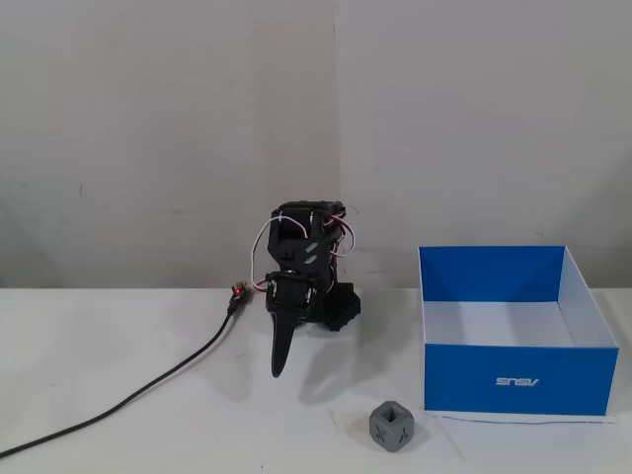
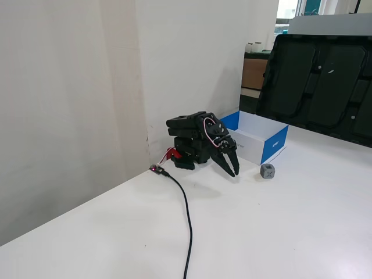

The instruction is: Pick the gray block and keep it in the box.

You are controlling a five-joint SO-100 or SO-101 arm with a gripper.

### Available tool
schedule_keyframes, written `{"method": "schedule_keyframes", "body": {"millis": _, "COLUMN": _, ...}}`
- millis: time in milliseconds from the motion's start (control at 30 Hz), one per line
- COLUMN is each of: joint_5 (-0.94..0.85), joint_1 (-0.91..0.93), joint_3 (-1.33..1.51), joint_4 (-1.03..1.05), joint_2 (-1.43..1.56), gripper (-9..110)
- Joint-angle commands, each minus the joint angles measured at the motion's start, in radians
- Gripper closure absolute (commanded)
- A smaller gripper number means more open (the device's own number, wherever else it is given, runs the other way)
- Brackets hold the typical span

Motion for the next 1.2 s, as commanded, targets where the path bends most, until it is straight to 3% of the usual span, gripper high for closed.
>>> {"method": "schedule_keyframes", "body": {"millis": 0, "joint_5": 0.009, "joint_1": 0.000, "joint_3": 0.009, "joint_4": 0.002, "joint_2": 0.118, "gripper": 101}}
{"method": "schedule_keyframes", "body": {"millis": 900, "joint_5": -0.006, "joint_1": -0.029, "joint_3": 0.009, "joint_4": 0.002, "joint_2": 0.118, "gripper": 101}}
{"method": "schedule_keyframes", "body": {"millis": 1167, "joint_5": 0.066, "joint_1": -0.046, "joint_3": -0.026, "joint_4": 0.025, "joint_2": 0.117, "gripper": 101}}
